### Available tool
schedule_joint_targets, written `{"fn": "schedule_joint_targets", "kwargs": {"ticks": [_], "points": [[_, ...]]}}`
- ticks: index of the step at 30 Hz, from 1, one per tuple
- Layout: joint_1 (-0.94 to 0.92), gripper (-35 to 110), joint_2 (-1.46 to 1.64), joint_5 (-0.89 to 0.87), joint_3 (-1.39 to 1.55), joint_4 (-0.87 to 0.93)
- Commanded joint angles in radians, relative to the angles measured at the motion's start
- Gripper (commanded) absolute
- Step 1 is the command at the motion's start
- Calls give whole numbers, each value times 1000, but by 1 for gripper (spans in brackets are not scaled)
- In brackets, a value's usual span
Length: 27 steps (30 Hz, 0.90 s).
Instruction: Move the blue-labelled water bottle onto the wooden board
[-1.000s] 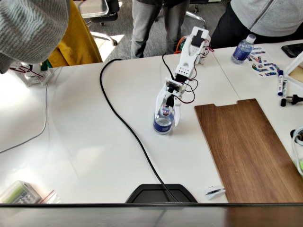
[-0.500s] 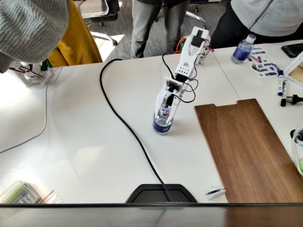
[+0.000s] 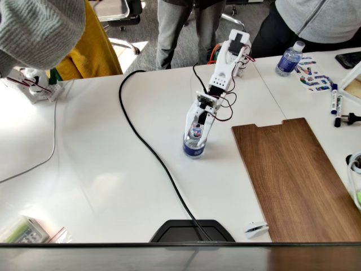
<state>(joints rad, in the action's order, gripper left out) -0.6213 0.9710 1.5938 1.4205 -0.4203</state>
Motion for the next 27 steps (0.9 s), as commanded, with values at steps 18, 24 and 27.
{"fn": "schedule_joint_targets", "kwargs": {"ticks": [18, 24, 27], "points": [[124, 0, 549, 14, 107, -6], [175, 0, 584, 29, 123, 0], [207, 0, 586, 40, 123, -3]]}}
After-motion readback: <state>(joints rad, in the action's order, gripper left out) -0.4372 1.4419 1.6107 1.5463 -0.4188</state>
